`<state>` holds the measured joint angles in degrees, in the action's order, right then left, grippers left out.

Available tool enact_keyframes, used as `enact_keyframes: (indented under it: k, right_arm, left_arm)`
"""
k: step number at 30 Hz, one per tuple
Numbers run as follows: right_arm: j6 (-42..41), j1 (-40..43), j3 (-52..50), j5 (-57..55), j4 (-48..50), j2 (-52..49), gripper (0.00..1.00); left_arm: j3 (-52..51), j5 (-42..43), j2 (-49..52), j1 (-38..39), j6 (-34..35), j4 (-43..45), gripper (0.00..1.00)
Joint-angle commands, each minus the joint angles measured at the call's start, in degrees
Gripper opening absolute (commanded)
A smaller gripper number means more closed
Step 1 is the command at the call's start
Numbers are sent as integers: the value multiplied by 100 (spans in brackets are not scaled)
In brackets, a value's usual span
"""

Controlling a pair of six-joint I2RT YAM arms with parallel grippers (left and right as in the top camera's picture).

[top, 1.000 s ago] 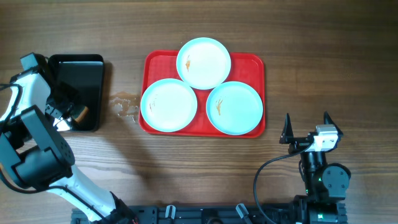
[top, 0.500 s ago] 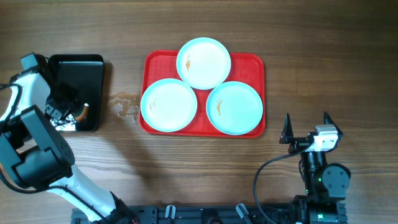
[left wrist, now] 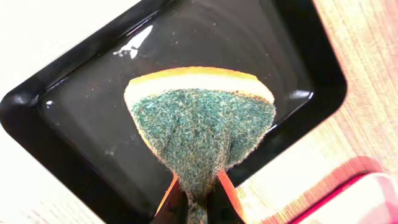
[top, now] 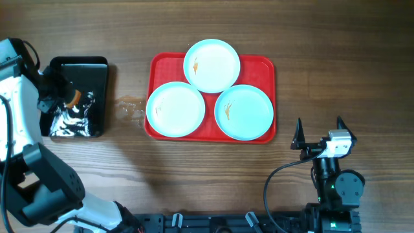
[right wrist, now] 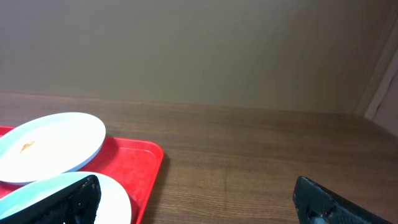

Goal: Clean dirty plates on tray and stack at the side

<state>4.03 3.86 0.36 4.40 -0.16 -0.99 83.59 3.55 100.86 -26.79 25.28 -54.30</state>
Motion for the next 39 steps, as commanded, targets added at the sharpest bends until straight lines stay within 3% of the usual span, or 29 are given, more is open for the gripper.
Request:
enact_keyframes:
  k: [1, 5, 12, 14, 17, 22, 30, 35, 39]
  right_arm:
    - [46, 28, -4, -59, 20, 42, 100]
    - [46, 28, -4, -59, 20, 42, 100]
    - [46, 28, -4, -59, 20, 42, 100]
    - [46, 28, -4, -59, 20, 42, 100]
    - [44, 28, -4, -59, 20, 42, 100]
    - [46, 28, -4, -59, 20, 42, 100]
    - [44, 28, -4, -59, 20, 42, 100]
    - [44, 28, -4, -59, 20, 42, 100]
    - [46, 28, -4, -59, 20, 42, 100]
  left_arm:
    - [37, 131, -70, 4, -111, 96, 4]
    - [-527, 133, 122, 4, -111, 603, 4]
    - [-291, 619, -435, 57, -125, 629, 4]
    - [-297, 81, -452, 168, -520, 638, 4]
    - [-621, -756, -142, 295, -538, 754, 4]
    - [-721, -748, 87, 295, -540, 782, 4]
    - [-269, -476, -1097, 295, -538, 850, 4]
    - [-940, -664, -387, 271, -542, 1283, 4]
    - [-837, -664, -295, 273, -542, 1141, 4]
